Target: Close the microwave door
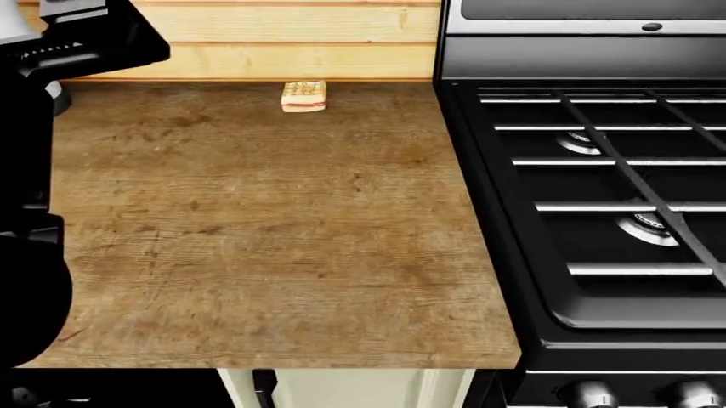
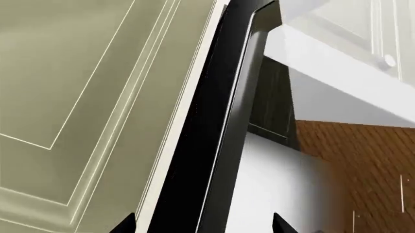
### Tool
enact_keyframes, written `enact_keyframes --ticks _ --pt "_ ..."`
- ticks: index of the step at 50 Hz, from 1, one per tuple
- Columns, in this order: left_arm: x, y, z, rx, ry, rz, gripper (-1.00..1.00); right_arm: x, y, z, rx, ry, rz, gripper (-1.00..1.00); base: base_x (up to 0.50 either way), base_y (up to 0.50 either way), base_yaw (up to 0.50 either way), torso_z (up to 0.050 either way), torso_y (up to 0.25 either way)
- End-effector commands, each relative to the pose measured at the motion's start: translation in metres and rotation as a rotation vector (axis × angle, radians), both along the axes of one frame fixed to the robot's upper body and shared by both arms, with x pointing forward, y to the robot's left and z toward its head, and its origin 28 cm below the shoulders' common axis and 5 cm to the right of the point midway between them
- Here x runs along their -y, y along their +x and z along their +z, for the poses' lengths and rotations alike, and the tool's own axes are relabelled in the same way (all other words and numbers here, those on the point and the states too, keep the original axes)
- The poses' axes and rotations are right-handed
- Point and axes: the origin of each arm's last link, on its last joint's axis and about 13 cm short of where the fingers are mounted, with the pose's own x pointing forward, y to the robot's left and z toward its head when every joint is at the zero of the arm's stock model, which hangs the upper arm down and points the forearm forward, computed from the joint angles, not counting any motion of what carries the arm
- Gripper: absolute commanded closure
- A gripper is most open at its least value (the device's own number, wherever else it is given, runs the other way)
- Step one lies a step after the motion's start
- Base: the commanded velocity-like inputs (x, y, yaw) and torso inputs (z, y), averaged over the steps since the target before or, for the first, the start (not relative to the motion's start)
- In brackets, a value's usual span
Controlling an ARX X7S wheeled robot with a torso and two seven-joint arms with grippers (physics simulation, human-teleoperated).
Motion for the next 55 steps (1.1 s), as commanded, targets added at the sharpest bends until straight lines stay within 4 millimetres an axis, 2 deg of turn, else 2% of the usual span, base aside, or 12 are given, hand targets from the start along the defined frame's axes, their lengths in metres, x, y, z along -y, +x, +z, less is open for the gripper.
enact_keyframes --ticks 1,11,16,23,29,38,48,55 --pt "-0.001 -0.002 0.000 0.011 -0.003 -0.015 -1.00 0.017 0.018 -0.001 -0.005 0.029 -0.026 -1.00 0.00 0.00 0.00 0.000 0.000" --pt "0.002 -0.002 0.000 0.022 0.013 -0.036 -1.00 0.030 0.036 0.002 -0.024 0.062 -0.002 -1.00 0.00 0.00 0.00 0.000 0.000" --pt "0.002 -0.001 -0.001 0.027 0.019 -0.038 -1.00 0.038 0.051 -0.004 -0.061 0.062 0.001 -1.00 0.00 0.00 0.00 0.000 0.000" --pt "0.002 0.003 -0.001 0.026 0.026 -0.032 -1.00 0.047 0.052 -0.007 -0.082 0.086 -0.006 -1.00 0.00 0.00 0.00 0.000 0.000" --pt "0.000 0.008 -0.003 0.021 0.028 -0.025 -1.00 0.051 0.066 -0.023 -0.135 0.098 -0.001 -1.00 0.00 0.00 0.00 0.000 0.000" --pt "0.000 0.014 -0.001 0.023 0.031 -0.012 -1.00 0.055 0.077 -0.036 -0.155 0.103 0.041 -1.00 0.00 0.00 0.00 0.000 0.000" --pt "0.002 0.019 -0.006 0.010 0.044 -0.002 -1.00 0.061 0.085 -0.047 -0.183 0.127 0.052 -1.00 0.00 0.00 0.00 0.000 0.000" --pt "0.002 0.018 -0.007 0.010 0.046 -0.004 -1.00 0.065 0.082 -0.045 -0.178 0.138 0.043 -1.00 0.00 0.00 0.00 0.000 0.000"
